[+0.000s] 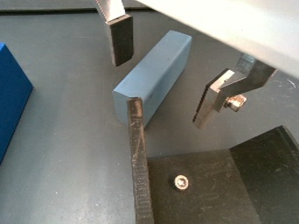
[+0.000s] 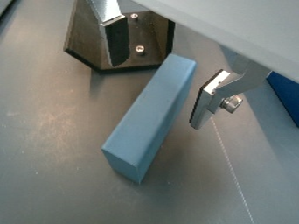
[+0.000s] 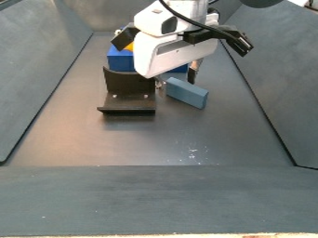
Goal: Pick up the rectangle object. Move up. Place the rectangle object on the fixture. Regrasp the rectangle object. Move to above the board. Insert the rectangle object.
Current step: Pick up the rectangle object.
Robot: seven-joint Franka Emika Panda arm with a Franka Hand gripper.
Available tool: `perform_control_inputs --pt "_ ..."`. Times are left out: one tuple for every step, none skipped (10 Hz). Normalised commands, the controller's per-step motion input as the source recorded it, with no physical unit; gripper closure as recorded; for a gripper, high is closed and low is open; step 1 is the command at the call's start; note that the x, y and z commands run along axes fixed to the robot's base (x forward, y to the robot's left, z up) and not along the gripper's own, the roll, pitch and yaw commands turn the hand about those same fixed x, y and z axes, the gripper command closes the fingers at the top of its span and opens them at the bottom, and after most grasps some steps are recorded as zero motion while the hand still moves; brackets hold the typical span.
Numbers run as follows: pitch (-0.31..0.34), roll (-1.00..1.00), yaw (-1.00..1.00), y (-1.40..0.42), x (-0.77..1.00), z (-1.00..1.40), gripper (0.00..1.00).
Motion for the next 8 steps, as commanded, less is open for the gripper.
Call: perform_control_inputs --pt "-0.249 0.13 -0.15 0.02 -0.49 -0.24 0.00" --pt "0.000 0.00 0.00 0.02 0.00 0.00 0.00" --pt "-0.134 -0.11 -0.01 0.19 -0.27 -0.07 0.00" --pt "-0.140 -0.02 0.00 0.08 -0.21 -0.08 0.00" --pt "0.000 0.05 0.00 -0.03 0.00 -0.01 0.00" --pt "0.000 0.38 0.00 -0.32 0.00 -0.07 0.00" --pt "0.000 0.16 0.01 -0.18 0.00 0.00 0.00" --pt "0.000 0.00 0.00 0.00 0.00 0.00 1.00"
